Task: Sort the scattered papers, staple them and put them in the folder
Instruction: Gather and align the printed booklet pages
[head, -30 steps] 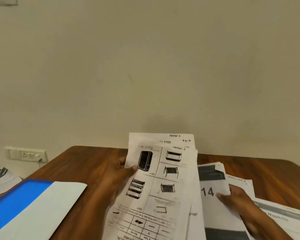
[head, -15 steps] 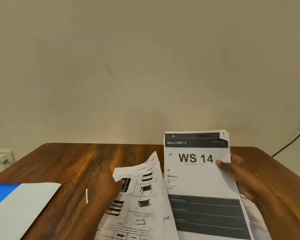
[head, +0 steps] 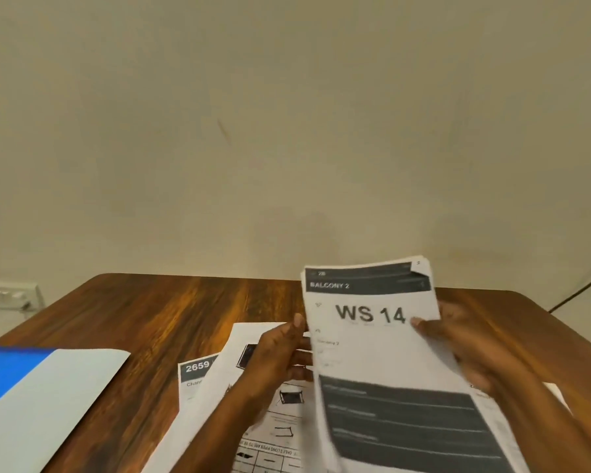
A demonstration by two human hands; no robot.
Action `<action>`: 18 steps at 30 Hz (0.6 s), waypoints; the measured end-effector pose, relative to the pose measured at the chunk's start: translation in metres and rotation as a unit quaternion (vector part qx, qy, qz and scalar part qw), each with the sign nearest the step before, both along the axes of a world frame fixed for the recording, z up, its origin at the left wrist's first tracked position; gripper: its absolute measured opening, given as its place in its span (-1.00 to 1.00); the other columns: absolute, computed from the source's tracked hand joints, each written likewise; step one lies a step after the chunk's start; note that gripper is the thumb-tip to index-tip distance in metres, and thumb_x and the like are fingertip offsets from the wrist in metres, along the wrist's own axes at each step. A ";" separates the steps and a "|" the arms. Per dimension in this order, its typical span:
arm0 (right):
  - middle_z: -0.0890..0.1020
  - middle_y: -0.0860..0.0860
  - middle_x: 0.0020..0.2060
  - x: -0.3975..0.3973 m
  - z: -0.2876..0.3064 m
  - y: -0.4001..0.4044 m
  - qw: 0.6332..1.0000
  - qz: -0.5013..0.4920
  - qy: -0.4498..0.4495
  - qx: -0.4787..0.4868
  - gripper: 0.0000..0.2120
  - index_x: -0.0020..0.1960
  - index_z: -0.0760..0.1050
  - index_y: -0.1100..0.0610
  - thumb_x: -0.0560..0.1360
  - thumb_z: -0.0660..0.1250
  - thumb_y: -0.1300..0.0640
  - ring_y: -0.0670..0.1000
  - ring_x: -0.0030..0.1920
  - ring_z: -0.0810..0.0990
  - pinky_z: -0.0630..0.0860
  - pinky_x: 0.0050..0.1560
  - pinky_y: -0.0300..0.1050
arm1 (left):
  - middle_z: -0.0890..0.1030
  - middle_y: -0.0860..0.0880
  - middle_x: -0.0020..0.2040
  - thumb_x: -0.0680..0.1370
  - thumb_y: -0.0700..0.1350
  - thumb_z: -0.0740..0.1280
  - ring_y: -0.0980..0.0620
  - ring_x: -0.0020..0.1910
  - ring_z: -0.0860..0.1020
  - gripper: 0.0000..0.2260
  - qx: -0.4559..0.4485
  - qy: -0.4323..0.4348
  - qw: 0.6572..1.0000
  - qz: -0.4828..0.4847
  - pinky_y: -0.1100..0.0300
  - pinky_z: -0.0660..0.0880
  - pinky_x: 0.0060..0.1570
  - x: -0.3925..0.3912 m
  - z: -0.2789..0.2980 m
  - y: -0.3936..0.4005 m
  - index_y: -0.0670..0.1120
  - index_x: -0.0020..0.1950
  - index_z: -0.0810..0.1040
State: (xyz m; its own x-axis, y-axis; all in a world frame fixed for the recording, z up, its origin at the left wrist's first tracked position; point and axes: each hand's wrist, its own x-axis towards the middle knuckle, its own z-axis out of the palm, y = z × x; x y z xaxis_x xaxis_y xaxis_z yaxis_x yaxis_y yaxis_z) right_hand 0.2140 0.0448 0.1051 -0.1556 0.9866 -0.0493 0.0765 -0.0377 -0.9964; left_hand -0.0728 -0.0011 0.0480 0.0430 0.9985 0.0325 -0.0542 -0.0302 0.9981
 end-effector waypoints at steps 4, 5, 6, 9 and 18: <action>0.77 0.02 0.05 -0.036 -0.038 0.009 0.998 -0.003 -0.061 -0.018 -0.77 0.23 0.57 0.05 0.59 0.43 0.18 0.19 0.00 0.76 0.63 0.17 0.32 | 0.75 -0.05 0.19 0.58 -0.04 0.49 -0.17 0.03 0.77 -0.67 -0.007 -0.002 0.996 0.090 -0.30 0.66 0.13 -0.008 -0.017 0.006 -0.03 0.32 0.59; 0.76 0.01 0.07 -0.038 -0.038 0.009 0.998 0.002 -0.051 -0.021 -0.77 0.23 0.59 0.03 0.59 0.43 0.12 0.18 0.04 0.75 0.61 0.20 0.33 | 0.75 -0.06 0.20 0.58 -0.08 0.50 -0.19 0.02 0.77 -0.69 -0.007 0.002 0.995 0.104 -0.32 0.66 0.10 -0.011 -0.022 0.008 -0.03 0.31 0.59; 0.76 0.03 0.08 -0.037 -0.037 0.011 0.999 0.004 -0.035 -0.026 -0.77 0.23 0.60 0.04 0.59 0.42 0.07 0.19 0.07 0.74 0.59 0.23 0.35 | 0.75 -0.06 0.20 0.59 -0.10 0.50 -0.20 0.01 0.77 -0.70 -0.007 0.003 0.993 0.114 -0.33 0.66 0.09 -0.013 -0.025 0.009 -0.03 0.31 0.59; 0.76 0.13 0.06 -0.026 -0.027 0.012 1.000 -0.007 0.008 -0.021 -0.78 0.18 0.63 0.17 0.62 0.36 0.08 0.21 0.07 0.74 0.59 0.24 0.33 | 0.75 -0.02 0.19 0.60 -0.13 0.48 -0.20 0.02 0.77 -0.72 -0.005 -0.006 0.993 0.119 -0.33 0.66 0.09 -0.016 -0.031 0.012 -0.01 0.30 0.59; 0.76 0.16 -0.01 -0.025 -0.025 0.011 0.998 -0.056 0.030 0.010 -0.75 0.03 0.65 0.29 0.44 0.54 0.15 0.21 -0.02 0.76 0.67 0.06 0.17 | 0.77 -0.11 0.12 0.63 -0.23 0.42 -0.23 0.04 0.76 -0.82 -0.021 -0.017 0.993 0.111 -0.33 0.63 0.16 -0.024 -0.033 0.011 -0.14 0.23 0.65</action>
